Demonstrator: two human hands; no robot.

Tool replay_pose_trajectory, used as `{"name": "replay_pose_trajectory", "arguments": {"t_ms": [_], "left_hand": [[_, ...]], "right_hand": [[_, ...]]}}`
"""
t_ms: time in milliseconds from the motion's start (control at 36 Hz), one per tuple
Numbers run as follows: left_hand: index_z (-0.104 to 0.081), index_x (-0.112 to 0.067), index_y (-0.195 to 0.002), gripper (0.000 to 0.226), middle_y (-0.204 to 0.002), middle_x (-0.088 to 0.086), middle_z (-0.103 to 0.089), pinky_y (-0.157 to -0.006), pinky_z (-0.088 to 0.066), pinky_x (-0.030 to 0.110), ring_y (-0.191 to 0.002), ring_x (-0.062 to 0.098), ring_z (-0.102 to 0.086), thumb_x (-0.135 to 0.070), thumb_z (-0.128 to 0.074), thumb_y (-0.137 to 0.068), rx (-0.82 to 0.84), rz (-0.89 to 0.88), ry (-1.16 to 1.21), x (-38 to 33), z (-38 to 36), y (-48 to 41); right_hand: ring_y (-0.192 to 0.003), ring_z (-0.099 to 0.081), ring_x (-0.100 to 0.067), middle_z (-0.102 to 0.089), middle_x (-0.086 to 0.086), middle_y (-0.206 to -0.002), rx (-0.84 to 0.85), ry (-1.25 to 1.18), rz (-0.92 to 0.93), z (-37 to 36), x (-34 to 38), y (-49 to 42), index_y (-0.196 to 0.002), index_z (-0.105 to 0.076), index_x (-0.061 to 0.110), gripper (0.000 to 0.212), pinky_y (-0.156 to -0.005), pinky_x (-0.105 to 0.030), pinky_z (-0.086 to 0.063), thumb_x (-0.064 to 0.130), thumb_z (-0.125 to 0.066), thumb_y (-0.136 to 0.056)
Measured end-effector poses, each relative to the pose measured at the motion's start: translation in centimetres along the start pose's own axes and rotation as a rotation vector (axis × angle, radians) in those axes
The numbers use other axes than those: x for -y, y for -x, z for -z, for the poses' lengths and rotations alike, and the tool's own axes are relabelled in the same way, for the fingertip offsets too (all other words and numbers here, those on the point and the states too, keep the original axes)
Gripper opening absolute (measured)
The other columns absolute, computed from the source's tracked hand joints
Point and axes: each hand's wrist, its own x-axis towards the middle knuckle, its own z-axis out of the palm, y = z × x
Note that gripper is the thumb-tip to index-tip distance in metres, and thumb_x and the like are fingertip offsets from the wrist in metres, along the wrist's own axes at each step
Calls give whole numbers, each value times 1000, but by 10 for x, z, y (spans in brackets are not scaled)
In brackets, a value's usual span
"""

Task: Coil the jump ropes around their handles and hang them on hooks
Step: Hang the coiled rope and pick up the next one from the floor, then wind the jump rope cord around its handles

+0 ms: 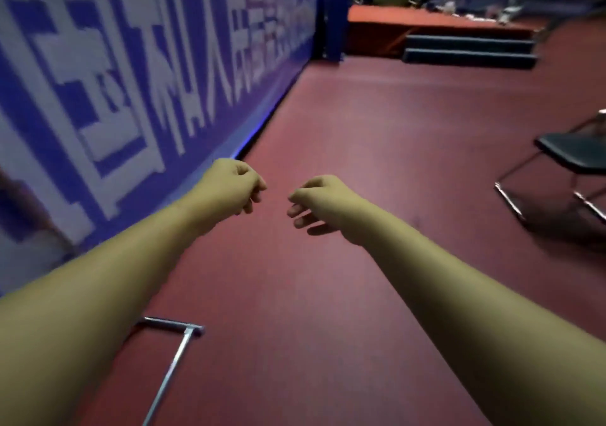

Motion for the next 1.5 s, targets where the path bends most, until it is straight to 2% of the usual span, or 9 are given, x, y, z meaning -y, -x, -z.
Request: {"name": "replay_pose_trajectory", "arguments": {"t_ms": [333,500,639,806,944,1222,1361,1444,1500], "left_hand": [[-63,-7,-79,31,-75,7,-70,-57,-44,29,-52,16,-58,-18,-45,-102,564,103,-62,44,-425,8],[-58,-7,-88,21,-75,8,-66,-49,-42,21,-54,16,-59,-26,-65,-97,766,105,-151,107,-602,20],[-55,-13,-79,19,-74,9,-60,-51,-40,22,-69,24,-62,-16,-62,-97,905,136,-248,159,-707,44],[-57,-14,-71,23,-68,8,-67,-51,-46,19,-63,22,-64,-12,-61,-94,1006,112,-355,206,-794,91],[-65,-11,-80,9,-77,9,-72,-76,-58,34,-78,30,-69,-12,-64,-89,1052,146,-365,240,-836,115],[-70,-1,-91,17,-91,19,-73,-85,-56,42,-91,37,-68,-14,-60,-88,992,136,-459,254,-866,121],[-62,-5,-76,12,-69,12,-58,-61,-43,31,-65,28,-54,-13,-62,-84,958,333,-305,250,-866,119],[-61,-12,-74,25,-56,11,-47,-54,-44,33,-46,24,-46,-29,-56,-92,913,785,116,243,-863,117],[-58,-15,-77,40,-50,7,-40,-43,-37,20,-33,20,-34,-47,-48,-99,909,938,253,240,-860,113]], "right_hand": [[-66,-58,-20,-68,0,-78,-344,-109,-464,217,-359,48,-100,-63,16,11,-67,-31,-46,17,-55,-93],[-68,-56,-24,-65,-10,-76,-430,66,-641,266,-550,50,-86,-69,6,12,-64,-35,-51,11,-58,-87],[-98,-67,-30,-74,-11,-98,-384,292,-752,277,-676,69,-88,-69,14,12,-89,-38,-55,7,-62,-82],[-124,-49,-46,-39,-14,-142,-242,495,-874,269,-792,110,-145,-41,17,69,-107,-49,-44,18,-72,-84],[-142,-31,-40,-16,1,-163,-107,582,-876,263,-843,122,-161,-4,30,107,-112,-58,-38,6,-67,-78],[-114,-56,-42,-52,-17,-125,-132,947,-773,246,-857,117,-124,-46,8,36,-86,-54,-47,13,-57,-91],[-108,-64,-42,-64,-21,-118,-227,573,-867,225,-833,100,-115,-59,6,29,-79,-39,-49,25,-59,-93],[-74,-68,-33,-63,-16,-85,-305,-136,-854,204,-812,82,-89,-57,14,14,-58,-35,-52,20,-52,-101],[-52,-62,-26,-56,-13,-71,-280,-572,-823,188,-803,76,-100,-52,13,12,-52,-34,-55,22,-48,-106]]}}
